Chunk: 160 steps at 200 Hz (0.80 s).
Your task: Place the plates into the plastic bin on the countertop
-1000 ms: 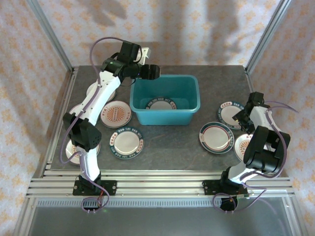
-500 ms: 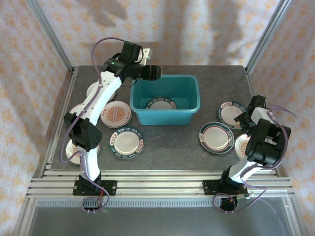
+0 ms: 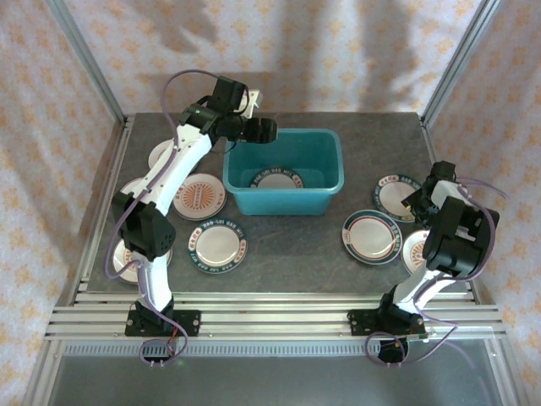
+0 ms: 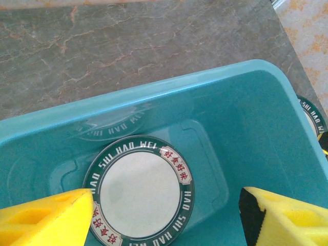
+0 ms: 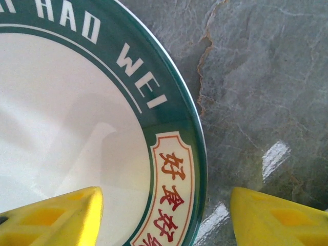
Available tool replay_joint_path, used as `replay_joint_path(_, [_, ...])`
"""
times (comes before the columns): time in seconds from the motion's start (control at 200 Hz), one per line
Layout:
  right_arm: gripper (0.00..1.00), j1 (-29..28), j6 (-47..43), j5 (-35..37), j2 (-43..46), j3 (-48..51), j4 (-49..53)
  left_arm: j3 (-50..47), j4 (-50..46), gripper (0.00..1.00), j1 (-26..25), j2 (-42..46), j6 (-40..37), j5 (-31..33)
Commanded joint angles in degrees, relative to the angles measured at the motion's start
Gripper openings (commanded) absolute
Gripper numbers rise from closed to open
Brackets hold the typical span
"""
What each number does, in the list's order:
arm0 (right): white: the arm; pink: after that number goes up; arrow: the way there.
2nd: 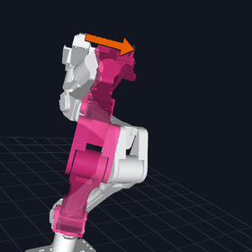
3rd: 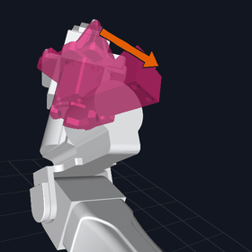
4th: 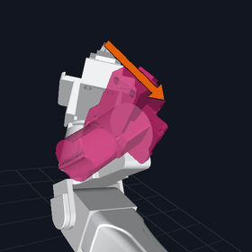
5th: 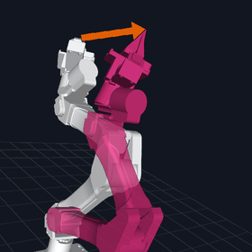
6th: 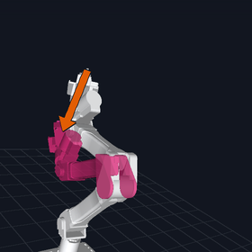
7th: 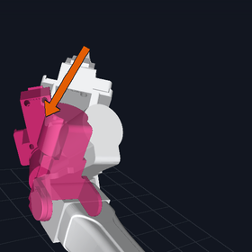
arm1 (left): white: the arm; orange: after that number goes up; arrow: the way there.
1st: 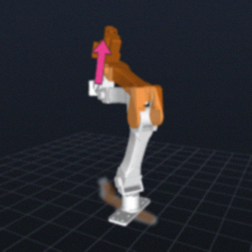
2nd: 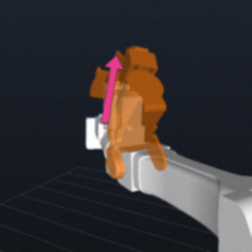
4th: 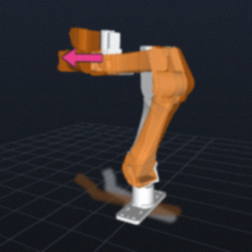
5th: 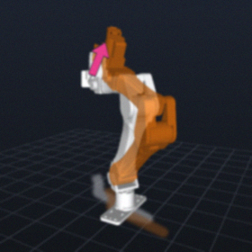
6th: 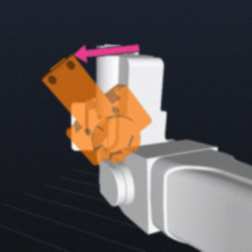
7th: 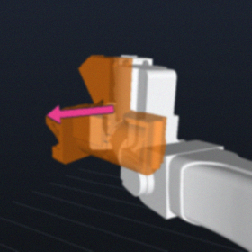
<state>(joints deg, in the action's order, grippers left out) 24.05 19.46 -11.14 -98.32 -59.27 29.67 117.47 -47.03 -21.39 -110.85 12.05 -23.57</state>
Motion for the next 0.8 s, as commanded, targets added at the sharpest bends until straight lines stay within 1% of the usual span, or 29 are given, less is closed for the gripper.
replay_joint_path(0.0, [0.65, 0.4, -0.7, 0.3, -1.1, -1.3, -0.7, 0.0, 0.9, 0.77, -0.2, 1.0, 0.3, 1.0])
replay_joint_path(0.235, [0.63, 0.4, -0.8, 0.5, -3.4, -3.1, -0.6, 1.2, 0.9, 0.77, -0.2, 0.2, 0.7, 1.1])
replay_joint_path(0.38, [0.58, 0.3, -1.1, 0.0, -4.4, -4.1, -0.5, 1.6, 0.8, 0.77, -0.2, -0.2, 0.9, 1.3])
replay_joint_path(0.711, [0.33, -0.8, -2.1, -0.9, -5.3, -4.9, 0.4, 1.5, 1.1, 0.77, -0.2, -0.5, 1.4, 1.7])
replay_joint_path(0.796, [0.29, -1.4, -1.9, -0.7, -4.9, -4.5, 0.2, 1.3, 1.1, 0.77, -0.2, -0.3, 1.4, 1.8])
